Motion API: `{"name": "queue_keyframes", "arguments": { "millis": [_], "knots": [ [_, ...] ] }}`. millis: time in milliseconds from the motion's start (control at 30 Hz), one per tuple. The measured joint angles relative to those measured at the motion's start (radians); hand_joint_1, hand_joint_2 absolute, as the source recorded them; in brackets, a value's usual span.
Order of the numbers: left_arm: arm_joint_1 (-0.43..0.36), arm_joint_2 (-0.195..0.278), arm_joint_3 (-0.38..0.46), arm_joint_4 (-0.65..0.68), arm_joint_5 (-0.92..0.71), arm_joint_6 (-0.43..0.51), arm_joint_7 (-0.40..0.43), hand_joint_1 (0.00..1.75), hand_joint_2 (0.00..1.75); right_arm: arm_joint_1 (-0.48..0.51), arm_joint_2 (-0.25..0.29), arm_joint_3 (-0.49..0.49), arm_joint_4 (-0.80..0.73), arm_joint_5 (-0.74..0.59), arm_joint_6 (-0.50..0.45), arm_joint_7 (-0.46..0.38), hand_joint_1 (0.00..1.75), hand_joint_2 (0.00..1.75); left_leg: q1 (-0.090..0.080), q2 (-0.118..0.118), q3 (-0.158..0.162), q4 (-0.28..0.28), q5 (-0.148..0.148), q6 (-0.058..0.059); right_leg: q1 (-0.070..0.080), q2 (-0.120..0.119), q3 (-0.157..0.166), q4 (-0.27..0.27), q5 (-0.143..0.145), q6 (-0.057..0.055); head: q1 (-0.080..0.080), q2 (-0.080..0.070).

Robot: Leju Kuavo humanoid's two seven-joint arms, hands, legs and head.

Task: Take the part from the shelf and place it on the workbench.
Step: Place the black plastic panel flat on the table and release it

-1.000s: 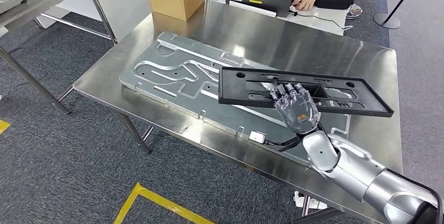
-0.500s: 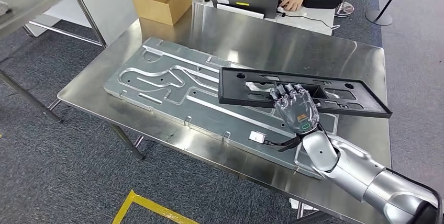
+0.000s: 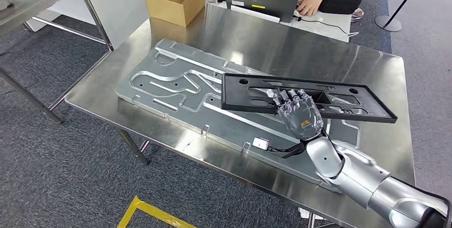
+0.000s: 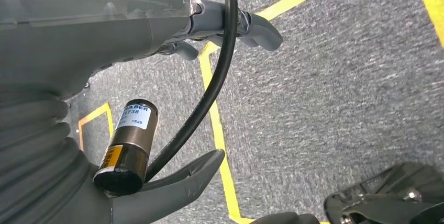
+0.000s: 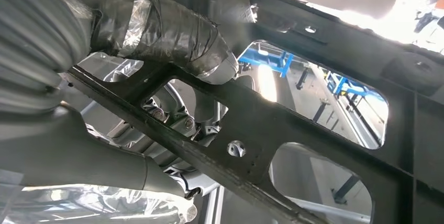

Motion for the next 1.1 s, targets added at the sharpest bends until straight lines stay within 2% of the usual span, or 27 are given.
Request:
{"name": "queue_keyframes", "arguments": {
  "millis": [33, 100, 133, 267, 367, 500, 667, 800, 933, 1100],
  "knots": [
    [0.0, -0.001, 0.0, 0.0, 0.0, 0.0, 0.0, 0.0, 1.75, -0.001, 0.0, 0.0, 0.0, 0.0, 0.0, 0.0, 1.75, 1.75, 0.0, -0.001, 0.004, -0.002, -0.003, -0.004, 0.006, -0.001, 0.021, -0.049, 0.02, -0.009, 0.0, 0.0],
    [-0.001, -0.004, 0.0, 0.001, -0.001, 0.001, 0.0, 0.0, 1.75, -0.002, 0.0, 0.0, 0.0, 0.0, 0.0, 0.0, 1.75, 1.75, 0.0, 0.0, 0.006, -0.007, -0.005, -0.012, 0.015, -0.004, 0.037, -0.081, 0.018, -0.021, 0.0, 0.0],
    [-0.002, -0.004, 0.0, 0.001, -0.002, 0.001, -0.002, 0.0, 1.75, -0.001, 0.0, 0.0, 0.0, 0.0, 0.0, 0.0, 1.75, 1.75, 0.0, 0.001, 0.009, -0.011, -0.006, -0.015, 0.015, -0.003, 0.042, -0.092, 0.018, -0.022, 0.0, 0.0],
    [-0.002, -0.005, -0.001, 0.001, -0.003, 0.002, -0.007, 0.0, 1.75, 0.004, 0.0, -0.002, 0.0, 0.0, -0.001, 0.0, 1.75, 1.75, -0.005, 0.004, 0.029, -0.035, 0.007, 0.001, 0.008, 0.001, 0.063, -0.124, 0.021, -0.004, 0.0, 0.0],
    [-0.003, -0.004, -0.001, 0.001, -0.006, 0.002, -0.014, 0.0, 1.75, 0.008, 0.0, -0.002, 0.0, 0.0, -0.002, 0.0, 1.75, 1.75, -0.004, 0.005, 0.04, -0.05, 0.0, -0.001, 0.01, 0.001, 0.065, -0.124, 0.016, -0.01, 0.0, 0.0],
    [-0.001, 0.0, -0.004, 0.001, -0.015, 0.005, -0.023, 0.0, 1.75, 0.017, 0.0, -0.003, 0.0, 0.0, -0.001, 0.0, 0.0, 0.0, -0.004, 0.005, 0.044, -0.056, 0.001, -0.006, 0.011, 0.0, 0.066, -0.122, 0.014, -0.015, 0.0, 0.0],
    [0.001, 0.004, -0.006, 0.001, -0.017, 0.006, -0.033, 0.0, 1.75, 0.024, 0.0, -0.01, -0.004, 0.0, -0.001, -0.001, 0.0, 0.0, -0.003, 0.005, 0.047, -0.058, 0.002, -0.019, 0.012, 0.0, 0.067, -0.119, 0.013, -0.016, 0.0, 0.0],
    [0.003, 0.008, -0.006, 0.001, -0.013, 0.009, -0.028, 0.0, 1.75, 0.029, 0.0, -0.017, -0.008, 0.0, -0.001, -0.002, 0.0, 0.0, -0.003, 0.005, 0.047, -0.058, 0.002, -0.022, 0.012, 0.001, 0.068, -0.119, 0.014, -0.017, 0.0, 0.0],
    [0.003, 0.01, -0.006, 0.001, -0.01, 0.009, -0.025, 0.0, 0.0, 0.032, 0.0, -0.027, -0.009, 0.001, -0.001, -0.003, 0.0, 0.0, -0.003, 0.005, 0.048, -0.057, 0.002, -0.022, 0.011, 0.0, 0.069, -0.119, 0.014, -0.016, 0.0, 0.0],
    [0.003, 0.011, -0.006, 0.001, -0.01, 0.005, -0.022, 0.0, 0.0, 0.034, 0.0, -0.035, -0.009, 0.001, -0.001, -0.014, 0.0, 0.0, -0.004, 0.005, 0.048, -0.056, 0.002, -0.021, 0.01, 0.0, 0.07, -0.119, 0.014, -0.016, 0.0, 0.0]
  ]
}}
